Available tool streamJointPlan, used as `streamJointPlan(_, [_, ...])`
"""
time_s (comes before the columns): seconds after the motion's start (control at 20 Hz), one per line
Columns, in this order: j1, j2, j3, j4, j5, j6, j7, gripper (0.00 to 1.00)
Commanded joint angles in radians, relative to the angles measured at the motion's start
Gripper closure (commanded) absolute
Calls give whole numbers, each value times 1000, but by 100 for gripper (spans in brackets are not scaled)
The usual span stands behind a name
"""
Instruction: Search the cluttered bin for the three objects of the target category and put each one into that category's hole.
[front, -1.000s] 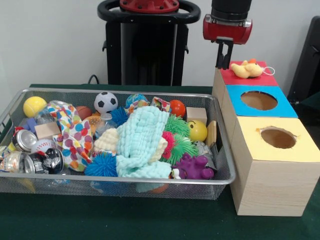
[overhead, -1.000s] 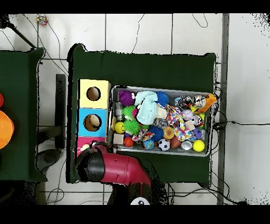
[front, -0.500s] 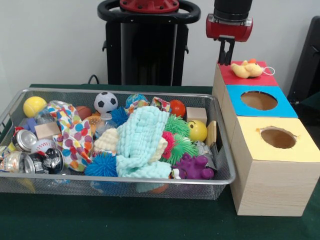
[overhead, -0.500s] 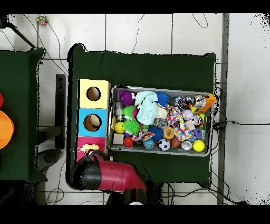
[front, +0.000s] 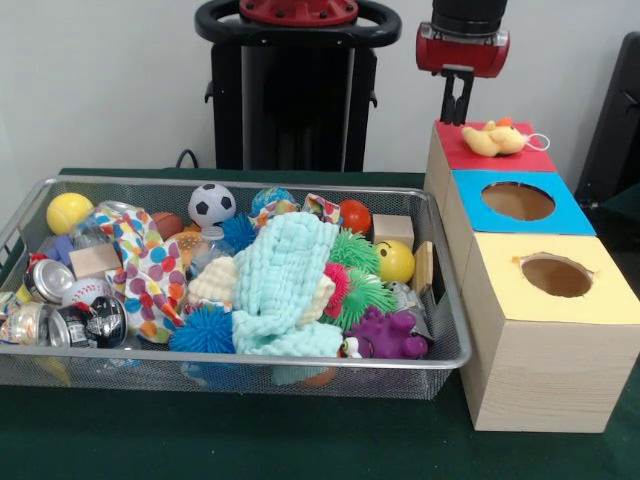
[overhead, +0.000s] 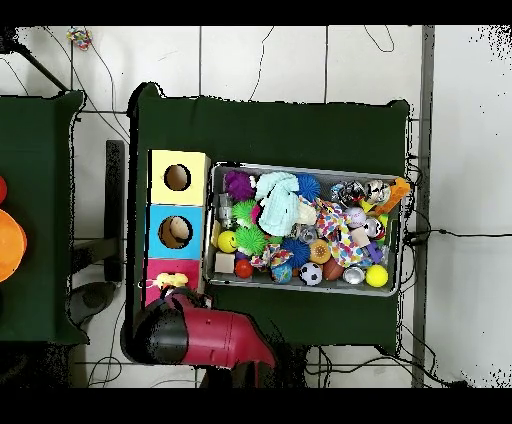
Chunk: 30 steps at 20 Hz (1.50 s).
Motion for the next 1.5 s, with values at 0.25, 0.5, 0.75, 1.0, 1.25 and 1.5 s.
streamJointPlan(0.25, [8,-41,59,-41,-4,130,109,100])
streamJointPlan(0.5, [-4,-35,77,-54,9,122,107,100])
streamJointPlan(0.75, [1,-36,72,-72,8,139,111,100])
streamJointPlan(1.0, [8,-30,77,-64,16,122,124,100])
streamJointPlan(1.25, [17,-22,77,-64,17,107,134,100])
streamJointPlan(1.5, [20,-15,70,-67,11,97,134,100])
